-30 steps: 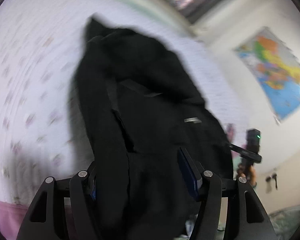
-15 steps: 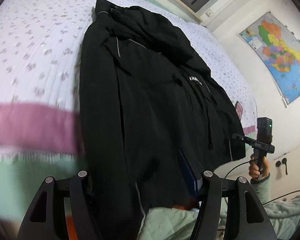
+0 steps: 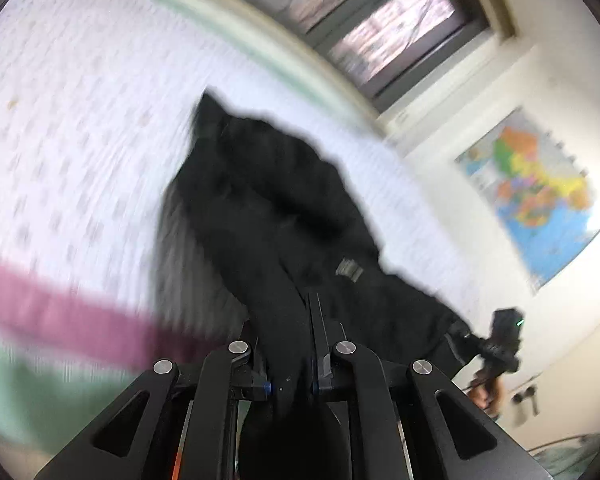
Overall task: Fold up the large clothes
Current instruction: 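Lift the hood end with both grippers and fold it toward the hem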
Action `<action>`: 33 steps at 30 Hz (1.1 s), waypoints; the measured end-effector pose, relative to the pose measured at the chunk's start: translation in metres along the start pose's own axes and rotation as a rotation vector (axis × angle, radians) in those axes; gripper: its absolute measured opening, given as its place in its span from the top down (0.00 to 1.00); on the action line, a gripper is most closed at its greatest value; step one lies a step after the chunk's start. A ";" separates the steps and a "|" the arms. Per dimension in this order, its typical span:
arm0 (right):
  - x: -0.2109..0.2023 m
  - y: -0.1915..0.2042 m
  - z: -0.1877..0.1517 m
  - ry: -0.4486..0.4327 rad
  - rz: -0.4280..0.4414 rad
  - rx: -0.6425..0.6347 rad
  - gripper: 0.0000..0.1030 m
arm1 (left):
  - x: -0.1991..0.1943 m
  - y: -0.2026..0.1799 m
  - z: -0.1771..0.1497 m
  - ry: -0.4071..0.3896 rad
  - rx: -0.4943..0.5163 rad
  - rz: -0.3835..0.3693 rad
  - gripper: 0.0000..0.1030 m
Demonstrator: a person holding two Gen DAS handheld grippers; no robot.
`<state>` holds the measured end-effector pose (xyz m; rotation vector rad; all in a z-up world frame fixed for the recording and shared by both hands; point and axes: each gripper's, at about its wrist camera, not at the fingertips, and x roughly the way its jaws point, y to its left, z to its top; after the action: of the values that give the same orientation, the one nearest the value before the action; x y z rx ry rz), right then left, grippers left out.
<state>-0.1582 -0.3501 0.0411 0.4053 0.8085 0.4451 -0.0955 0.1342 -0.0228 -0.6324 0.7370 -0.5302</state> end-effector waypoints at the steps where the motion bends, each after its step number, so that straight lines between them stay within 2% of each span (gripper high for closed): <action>1: 0.003 0.002 0.008 -0.022 0.008 0.000 0.86 | 0.003 -0.005 0.015 -0.017 0.014 -0.011 0.88; 4: 0.004 -0.001 0.047 -0.111 0.043 0.022 0.85 | 0.016 -0.018 0.050 -0.059 0.028 -0.017 0.88; 10: 0.026 -0.032 0.122 -0.201 0.075 0.104 0.85 | 0.044 -0.027 0.127 -0.144 0.011 -0.015 0.88; 16: 0.069 -0.070 0.196 -0.222 0.000 0.179 0.85 | 0.102 -0.018 0.186 -0.207 0.006 0.087 0.88; 18: 0.102 -0.084 0.215 -0.212 -0.078 0.180 0.85 | 0.134 -0.006 0.202 -0.201 -0.012 0.143 0.87; 21: 0.151 -0.106 0.227 -0.169 -0.169 0.211 0.85 | 0.186 0.010 0.214 -0.167 0.003 0.273 0.87; 24: 0.205 -0.132 0.227 -0.085 -0.258 0.241 0.85 | 0.243 0.032 0.214 -0.078 0.004 0.396 0.87; 26: 0.237 -0.152 0.219 -0.032 -0.288 0.263 0.85 | 0.275 0.051 0.212 -0.031 -0.001 0.454 0.84; 28: 0.258 -0.168 0.208 -0.028 -0.281 0.277 0.86 | 0.291 0.063 0.209 -0.006 -0.006 0.481 0.83; 33: 0.258 -0.172 0.201 -0.065 -0.262 0.239 0.86 | 0.303 0.072 0.204 -0.020 0.017 0.492 0.83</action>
<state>0.1902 -0.3932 -0.0745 0.5243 0.8406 0.0905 0.2624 0.0589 -0.0896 -0.4176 0.8336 -0.0768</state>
